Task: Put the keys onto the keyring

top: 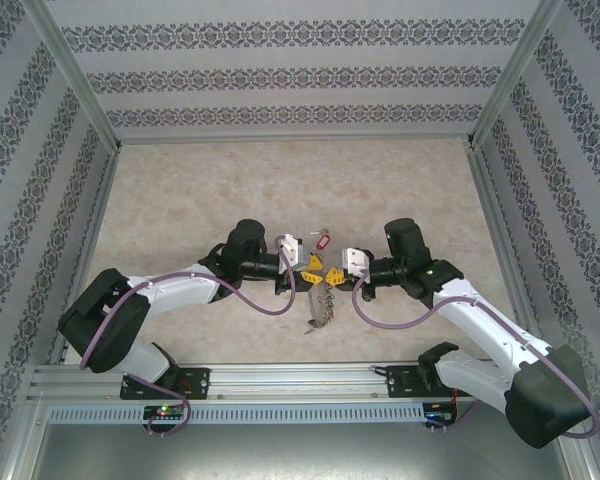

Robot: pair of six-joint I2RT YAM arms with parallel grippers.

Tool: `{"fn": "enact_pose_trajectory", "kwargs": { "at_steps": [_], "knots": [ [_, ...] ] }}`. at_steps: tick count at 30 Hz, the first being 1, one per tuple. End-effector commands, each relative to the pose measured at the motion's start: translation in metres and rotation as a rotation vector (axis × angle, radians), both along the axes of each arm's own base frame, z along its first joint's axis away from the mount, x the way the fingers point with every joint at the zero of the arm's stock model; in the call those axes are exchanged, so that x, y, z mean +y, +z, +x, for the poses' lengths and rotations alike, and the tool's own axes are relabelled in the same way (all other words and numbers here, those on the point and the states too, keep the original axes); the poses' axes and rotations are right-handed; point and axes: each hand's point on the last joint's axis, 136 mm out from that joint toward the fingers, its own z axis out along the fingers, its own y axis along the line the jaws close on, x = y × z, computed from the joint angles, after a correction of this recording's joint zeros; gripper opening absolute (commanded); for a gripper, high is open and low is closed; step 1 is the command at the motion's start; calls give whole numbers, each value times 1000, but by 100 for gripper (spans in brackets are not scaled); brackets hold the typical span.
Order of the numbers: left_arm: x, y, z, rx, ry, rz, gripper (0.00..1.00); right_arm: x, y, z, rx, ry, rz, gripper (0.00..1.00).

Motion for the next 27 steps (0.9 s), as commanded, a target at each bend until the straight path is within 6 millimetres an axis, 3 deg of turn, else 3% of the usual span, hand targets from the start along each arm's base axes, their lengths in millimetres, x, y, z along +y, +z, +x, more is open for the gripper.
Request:
{"fn": "enact_pose_trajectory", "kwargs": {
  "at_steps": [1,4,10,14,27],
  "knots": [
    [-4,10,-16,-5,-80,-16,36,10,29,4,-88,46,66,0],
    [0,8,-19,-18,-74,-1,41,8,25,4,-87,41,54,0],
    [10,8,-29,-28,-86,30,42,7,24,3,-89,38,49,0],
    [9,5,-26,-19,-77,38,43,8,24,3,-89,42,52,0],
    [-3,6,-17,-17,-84,12,34,14,29,0,-88,65,61,0]
  ]
}}
